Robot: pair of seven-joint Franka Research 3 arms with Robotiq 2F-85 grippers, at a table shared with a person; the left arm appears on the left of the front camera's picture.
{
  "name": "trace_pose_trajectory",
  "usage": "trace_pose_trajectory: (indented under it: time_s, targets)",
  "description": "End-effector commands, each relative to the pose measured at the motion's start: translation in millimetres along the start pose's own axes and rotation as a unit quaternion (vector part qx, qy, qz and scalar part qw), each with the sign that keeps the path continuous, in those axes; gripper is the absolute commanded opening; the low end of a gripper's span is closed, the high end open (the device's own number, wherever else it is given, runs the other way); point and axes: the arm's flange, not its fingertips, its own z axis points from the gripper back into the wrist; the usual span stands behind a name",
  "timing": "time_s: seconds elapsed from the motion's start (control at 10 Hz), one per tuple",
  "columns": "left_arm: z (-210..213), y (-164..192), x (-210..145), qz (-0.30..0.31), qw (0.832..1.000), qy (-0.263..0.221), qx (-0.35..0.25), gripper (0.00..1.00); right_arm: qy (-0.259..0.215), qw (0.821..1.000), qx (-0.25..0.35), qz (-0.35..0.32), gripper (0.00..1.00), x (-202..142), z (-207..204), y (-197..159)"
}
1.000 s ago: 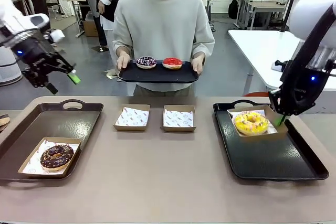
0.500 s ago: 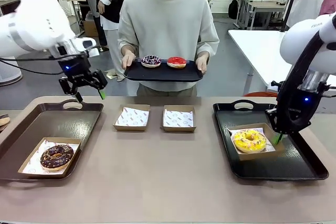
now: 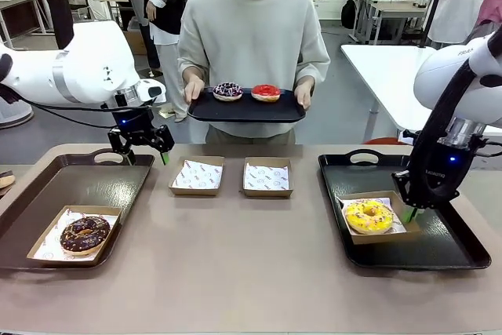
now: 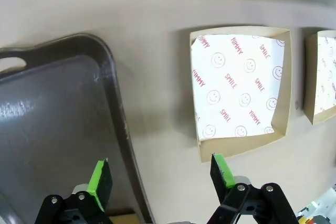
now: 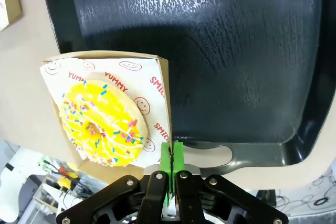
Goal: Individually package the donuts and arrange them on the tray.
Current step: Place the picked Paper togo box on the Handle tray while simultaneously picking up another Paper togo box from the table with the other hand.
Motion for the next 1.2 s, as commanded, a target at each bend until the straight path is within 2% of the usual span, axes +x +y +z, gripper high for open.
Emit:
trace_pose_trajectory:
  time_s: [0.0,0.6,0.7,0.8,0.9,1.1]
  targets:
    - [-9,-16,4,0.001,1.0,-0.017,0.019,0.98,0.0,1.0,-0.002,0.003,0.01,-1,2,0]
    - [-55,-45,5,-0.017,1.0,0.0,0.018,0.98,0.0,1.0,-0.002,0.003,0.01,-1,2,0]
    - [-55,-46,1,-0.013,1.0,0.008,0.012,0.98,0.0,1.0,-0.002,0.003,0.01,-1,2,0]
    - [-37,-41,-12,-0.007,1.0,-0.004,-0.019,0.98,0.0,1.0,-0.002,0.003,0.01,-1,2,0]
    - [-58,-41,-2,-0.028,1.0,0.013,0.007,0.98,0.0,1.0,-0.002,0.003,0.01,-1,2,0]
    - [-58,-41,-2,-0.028,1.0,0.013,0.007,0.98,0.0,1.0,-0.002,0.003,0.01,-1,2,0]
